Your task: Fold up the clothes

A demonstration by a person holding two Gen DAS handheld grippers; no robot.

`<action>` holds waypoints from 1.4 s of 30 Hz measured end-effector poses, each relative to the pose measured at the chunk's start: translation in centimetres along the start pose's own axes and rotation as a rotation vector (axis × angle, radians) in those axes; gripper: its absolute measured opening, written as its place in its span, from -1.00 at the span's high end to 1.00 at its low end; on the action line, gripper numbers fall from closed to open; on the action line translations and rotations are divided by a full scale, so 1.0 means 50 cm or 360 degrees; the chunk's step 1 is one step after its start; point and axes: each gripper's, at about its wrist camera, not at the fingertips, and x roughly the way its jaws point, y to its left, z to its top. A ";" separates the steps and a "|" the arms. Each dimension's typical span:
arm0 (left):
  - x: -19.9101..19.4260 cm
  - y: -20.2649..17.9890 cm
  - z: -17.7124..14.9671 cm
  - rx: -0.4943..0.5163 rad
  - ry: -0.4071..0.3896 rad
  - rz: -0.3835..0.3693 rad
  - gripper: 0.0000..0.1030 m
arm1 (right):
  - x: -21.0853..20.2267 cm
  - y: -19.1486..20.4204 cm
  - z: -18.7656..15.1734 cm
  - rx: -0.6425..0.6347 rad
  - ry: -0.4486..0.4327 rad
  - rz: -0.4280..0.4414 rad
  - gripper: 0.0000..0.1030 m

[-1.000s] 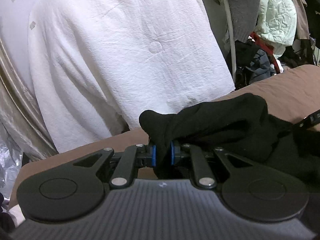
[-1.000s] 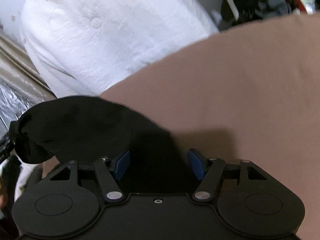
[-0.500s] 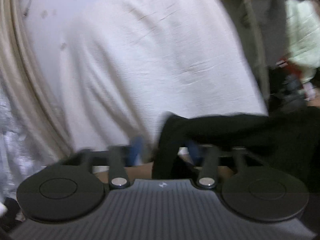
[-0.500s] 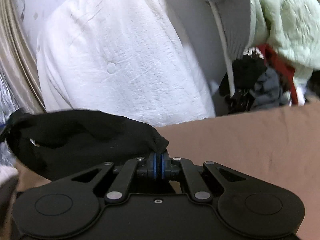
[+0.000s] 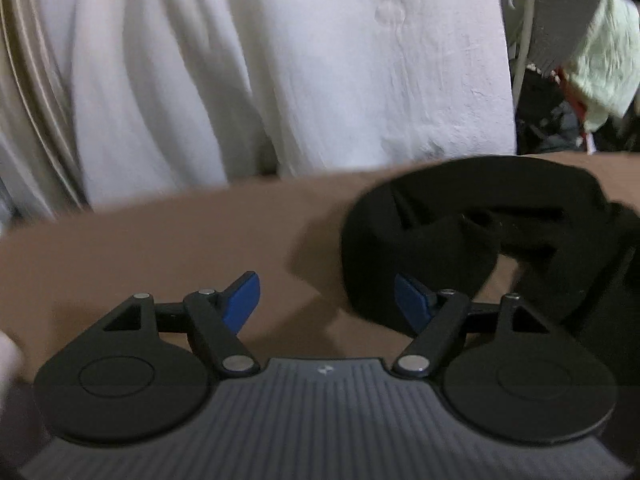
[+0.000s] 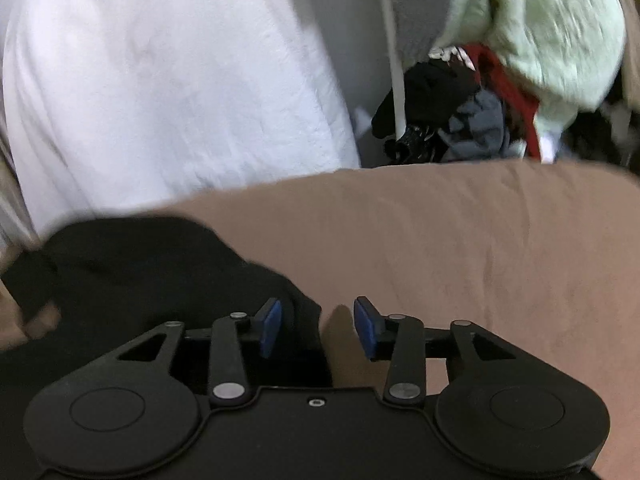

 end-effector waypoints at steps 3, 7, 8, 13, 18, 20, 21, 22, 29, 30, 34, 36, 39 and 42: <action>0.058 0.027 0.001 -0.0482 0.0148 -0.0183 -0.46 | -0.007 -0.039 0.013 0.0227 -0.0008 0.0133 0.02; 0.093 -0.030 0.014 -0.0398 0.0118 -0.0178 0.39 | -0.009 -0.063 0.009 0.0311 0.0043 0.0170 0.02; 0.091 -0.062 0.019 -0.0207 0.0102 -0.0105 0.81 | -0.009 -0.064 0.006 0.0294 0.0063 0.0185 0.02; 0.005 -0.138 0.084 0.0396 -0.0107 0.0377 0.75 | 0.000 -0.052 -0.009 0.0077 0.0162 0.0168 0.02; -0.042 -0.008 0.143 0.0166 -0.0141 0.0563 0.02 | 0.012 -0.034 -0.009 -0.0048 0.0208 0.0124 0.02; -0.035 0.039 0.124 0.0172 -0.0097 0.0611 0.02 | 0.015 -0.034 -0.004 -0.0010 0.0191 0.0133 0.02; -0.032 0.054 0.108 0.0183 -0.0072 0.0607 0.02 | 0.017 -0.034 -0.002 0.0018 0.0181 0.0147 0.02; -0.028 0.069 0.091 0.0193 -0.0047 0.0604 0.02 | 0.019 -0.034 0.002 0.0047 0.0171 0.0162 0.02; -0.025 0.106 -0.062 0.0221 0.0282 0.0103 -0.31 | 0.088 -0.052 0.001 0.0456 0.0185 0.0354 -0.19; -0.033 0.107 -0.074 0.0195 0.0282 0.0113 -0.31 | 0.103 -0.052 -0.007 0.0519 0.0191 0.0380 -0.20; -0.063 0.113 -0.125 0.0092 0.0281 0.0153 -0.31 | 0.087 0.042 -0.004 -0.0031 0.0045 0.0281 0.83; -0.103 0.113 -0.152 -0.0005 0.0255 0.0220 -0.31 | 0.056 0.093 -0.003 -0.0398 -0.0136 0.0128 0.87; -0.173 0.106 -0.190 -0.0148 0.0183 0.0227 -0.31 | 0.069 0.087 -0.003 -0.0379 -0.0076 -0.0035 0.79; -0.264 0.061 -0.257 -0.0149 0.0109 0.0258 -0.37 | 0.052 0.087 -0.020 -0.0250 -0.0071 -0.0152 0.17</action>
